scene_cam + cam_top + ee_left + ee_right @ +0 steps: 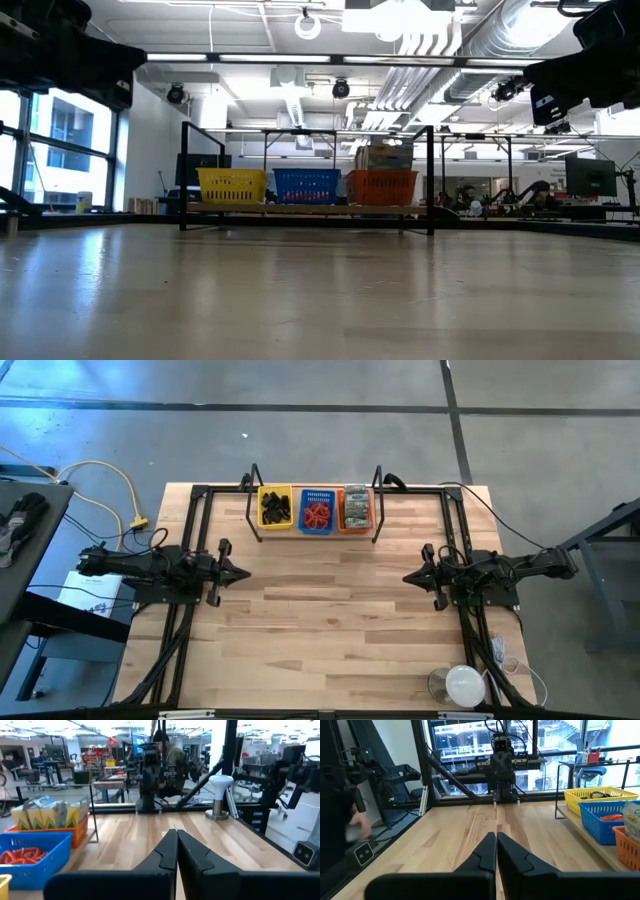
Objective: Pick & Place Office Desk Supplies
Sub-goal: Return to Home Position
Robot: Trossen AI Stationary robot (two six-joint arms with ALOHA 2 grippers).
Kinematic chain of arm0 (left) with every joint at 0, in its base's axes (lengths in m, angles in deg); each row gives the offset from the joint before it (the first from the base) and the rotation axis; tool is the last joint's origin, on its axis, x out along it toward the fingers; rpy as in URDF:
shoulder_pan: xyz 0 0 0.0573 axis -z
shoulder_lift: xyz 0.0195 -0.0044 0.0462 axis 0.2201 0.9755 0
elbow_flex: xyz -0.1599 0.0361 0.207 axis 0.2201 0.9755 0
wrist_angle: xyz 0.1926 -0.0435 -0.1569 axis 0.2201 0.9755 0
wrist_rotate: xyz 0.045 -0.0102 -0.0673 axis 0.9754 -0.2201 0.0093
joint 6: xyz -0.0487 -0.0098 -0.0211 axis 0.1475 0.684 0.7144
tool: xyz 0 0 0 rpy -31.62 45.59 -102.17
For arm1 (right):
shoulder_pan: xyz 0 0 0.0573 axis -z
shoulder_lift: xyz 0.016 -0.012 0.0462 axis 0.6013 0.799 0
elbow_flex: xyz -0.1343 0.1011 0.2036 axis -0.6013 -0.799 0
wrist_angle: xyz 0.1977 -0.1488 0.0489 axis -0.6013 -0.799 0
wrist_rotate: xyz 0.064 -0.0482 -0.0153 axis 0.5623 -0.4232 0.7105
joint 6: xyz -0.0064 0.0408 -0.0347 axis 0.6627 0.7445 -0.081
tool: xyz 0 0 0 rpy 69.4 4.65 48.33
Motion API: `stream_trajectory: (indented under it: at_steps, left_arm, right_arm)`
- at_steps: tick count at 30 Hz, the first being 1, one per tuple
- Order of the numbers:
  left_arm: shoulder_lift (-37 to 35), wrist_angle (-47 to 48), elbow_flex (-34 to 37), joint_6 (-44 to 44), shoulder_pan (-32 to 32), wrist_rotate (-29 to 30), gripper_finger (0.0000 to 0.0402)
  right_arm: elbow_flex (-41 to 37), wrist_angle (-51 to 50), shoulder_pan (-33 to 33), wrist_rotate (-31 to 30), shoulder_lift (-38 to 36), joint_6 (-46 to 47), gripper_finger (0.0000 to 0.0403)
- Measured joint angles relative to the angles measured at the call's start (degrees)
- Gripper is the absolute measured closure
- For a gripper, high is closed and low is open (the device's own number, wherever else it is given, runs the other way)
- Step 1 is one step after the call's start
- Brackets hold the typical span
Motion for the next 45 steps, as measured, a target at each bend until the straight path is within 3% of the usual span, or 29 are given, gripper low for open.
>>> stream_trajectory:
  at_steps: [45]
  left_arm:
    - [0.02, -0.59, 0.04, 2.27, 0.00, -0.28, 0.0401]
  right_arm:
    - [0.00, -0.11, 0.00, -0.04, 0.00, 0.00, 0.0401]
